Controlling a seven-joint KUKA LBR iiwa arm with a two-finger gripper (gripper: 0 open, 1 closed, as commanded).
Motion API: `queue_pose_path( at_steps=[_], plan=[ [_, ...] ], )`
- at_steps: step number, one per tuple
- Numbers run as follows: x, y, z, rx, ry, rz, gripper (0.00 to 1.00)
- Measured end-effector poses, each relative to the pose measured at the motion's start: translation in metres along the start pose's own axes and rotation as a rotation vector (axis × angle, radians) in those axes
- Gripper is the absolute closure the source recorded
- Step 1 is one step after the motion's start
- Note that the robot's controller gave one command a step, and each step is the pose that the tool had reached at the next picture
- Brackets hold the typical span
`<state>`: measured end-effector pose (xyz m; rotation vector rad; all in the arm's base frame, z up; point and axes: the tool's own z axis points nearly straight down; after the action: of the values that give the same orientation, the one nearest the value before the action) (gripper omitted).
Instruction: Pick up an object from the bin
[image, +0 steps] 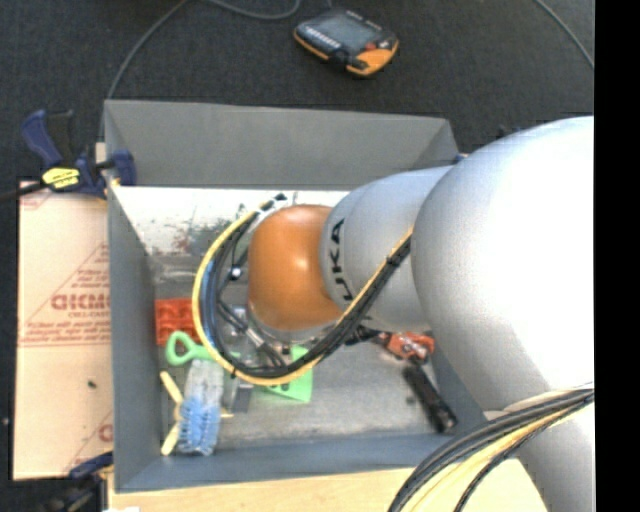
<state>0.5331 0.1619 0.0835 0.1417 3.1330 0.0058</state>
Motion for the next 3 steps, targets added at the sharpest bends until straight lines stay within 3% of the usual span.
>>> queue_pose_path(
  at_steps=[1, 2, 3],
  plan=[
    [-0.007, 0.002, -0.079, -0.003, -0.016, -0.036, 0.00],
    [0.000, 0.000, 0.017, -0.001, 0.003, -0.001, 0.00],
    [0.005, -0.021, 0.013, -0.008, -0.020, 0.194, 0.00]
  ],
)
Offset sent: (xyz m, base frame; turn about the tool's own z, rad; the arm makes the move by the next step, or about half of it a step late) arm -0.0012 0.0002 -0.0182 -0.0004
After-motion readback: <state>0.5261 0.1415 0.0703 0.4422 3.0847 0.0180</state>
